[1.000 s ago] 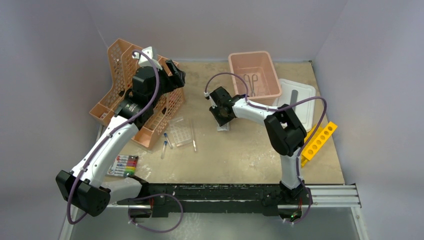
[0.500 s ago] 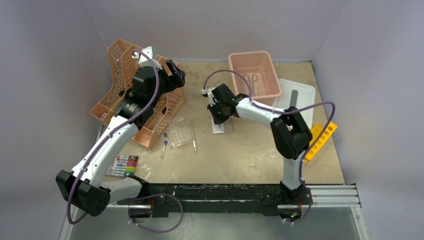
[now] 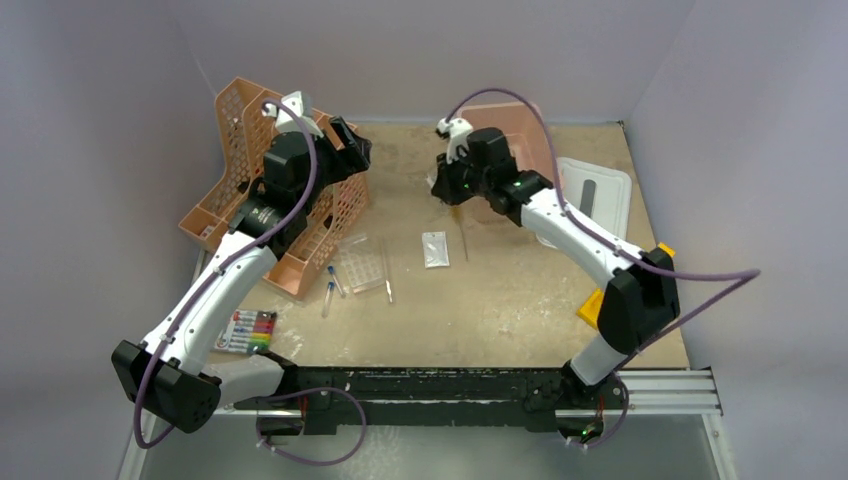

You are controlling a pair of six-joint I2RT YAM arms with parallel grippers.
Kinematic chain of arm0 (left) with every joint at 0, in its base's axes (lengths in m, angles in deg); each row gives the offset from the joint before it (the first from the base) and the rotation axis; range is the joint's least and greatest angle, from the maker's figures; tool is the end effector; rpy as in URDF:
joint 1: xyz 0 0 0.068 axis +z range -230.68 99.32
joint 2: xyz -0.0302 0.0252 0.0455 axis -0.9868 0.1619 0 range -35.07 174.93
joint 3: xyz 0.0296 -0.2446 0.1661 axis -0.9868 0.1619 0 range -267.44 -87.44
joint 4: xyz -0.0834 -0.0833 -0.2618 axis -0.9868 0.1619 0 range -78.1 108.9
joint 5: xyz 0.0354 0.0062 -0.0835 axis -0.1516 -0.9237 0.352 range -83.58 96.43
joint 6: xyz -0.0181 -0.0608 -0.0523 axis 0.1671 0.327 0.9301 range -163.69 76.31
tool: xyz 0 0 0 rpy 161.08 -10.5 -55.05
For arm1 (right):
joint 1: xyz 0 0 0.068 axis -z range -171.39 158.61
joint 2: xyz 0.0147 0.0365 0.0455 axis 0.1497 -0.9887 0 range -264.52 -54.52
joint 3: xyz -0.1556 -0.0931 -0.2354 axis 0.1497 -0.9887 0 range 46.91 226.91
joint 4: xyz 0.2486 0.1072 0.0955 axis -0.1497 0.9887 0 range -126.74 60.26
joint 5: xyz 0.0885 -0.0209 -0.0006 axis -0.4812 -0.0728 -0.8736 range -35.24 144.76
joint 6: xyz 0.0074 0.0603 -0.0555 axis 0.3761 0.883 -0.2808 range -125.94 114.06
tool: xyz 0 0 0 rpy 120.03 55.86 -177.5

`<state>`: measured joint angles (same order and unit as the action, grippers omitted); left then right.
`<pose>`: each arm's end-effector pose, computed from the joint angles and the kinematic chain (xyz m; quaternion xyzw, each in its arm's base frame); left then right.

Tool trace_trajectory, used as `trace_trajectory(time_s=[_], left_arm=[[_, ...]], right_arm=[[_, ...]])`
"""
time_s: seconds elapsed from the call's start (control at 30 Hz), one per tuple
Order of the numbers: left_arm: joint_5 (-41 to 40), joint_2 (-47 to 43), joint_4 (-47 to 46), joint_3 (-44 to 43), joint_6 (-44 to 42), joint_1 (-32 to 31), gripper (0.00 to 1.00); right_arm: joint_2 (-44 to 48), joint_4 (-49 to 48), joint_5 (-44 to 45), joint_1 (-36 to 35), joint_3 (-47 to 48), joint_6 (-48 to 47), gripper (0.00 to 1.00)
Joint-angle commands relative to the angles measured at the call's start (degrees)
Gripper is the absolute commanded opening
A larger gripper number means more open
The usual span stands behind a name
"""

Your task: Organize the chemistry lab equipment

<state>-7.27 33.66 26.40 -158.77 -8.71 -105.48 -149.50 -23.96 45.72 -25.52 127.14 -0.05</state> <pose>0.3019 -0.1209 0.4256 -0.1432 0.7614 -0.2314 0.5885 0.3678 0.2629 0.3233 -0.2475 0.8167 0.2403 0.4627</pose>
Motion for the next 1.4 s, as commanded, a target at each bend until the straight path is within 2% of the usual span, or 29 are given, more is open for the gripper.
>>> trace_trajectory(time_s=[0.0, 0.1, 0.23, 0.5, 0.7, 0.8, 1.0, 1.37], left_arm=[[0.51, -1.66, -3.91, 0.56, 0.42, 0.19, 0.77], [1.72, -1.52, -4.57, 0.64, -0.14, 0.19, 0.77], [4.09, -0.96, -6.17, 0.75, -0.93, 0.19, 0.77], [9.48, 3.57, -9.91, -1.9, -1.61, 0.19, 0.78], [18.93, 8.09, -17.22, -2.67, -2.97, 0.14, 0.78], [22.04, 10.1, -17.97, -3.28, -4.93, -0.27, 0.77], [22.7, 14.09, -16.59, -5.06, -10.54, -1.38, 0.77], [22.51, 18.38, -11.49, -8.32, -14.84, -1.66, 0.77]], right_arm=[[6.42, -6.42, -1.12, 4.53, 2.99, 3.51, 0.04], [7.51, -6.93, 1.82, 7.76, 4.97, 3.4, 0.04], [3.97, -4.15, 7.12, 11.98, 8.78, 1.37, 0.04], [-5.89, -3.19, 5.83, 19.92, 15.6, 3.35, 0.03], [-15.31, -3.05, 4.1, 21.82, 20.91, 3.33, 0.03], [-20.38, -2.84, 3.35, 22.2, 24.12, 3.13, 0.04], [-29.19, -3.24, 4.27, 22.18, 29.67, 2.85, 0.05], [-36.21, -1.77, 2.99, 22.1, 33.71, 2.83, 0.11]])
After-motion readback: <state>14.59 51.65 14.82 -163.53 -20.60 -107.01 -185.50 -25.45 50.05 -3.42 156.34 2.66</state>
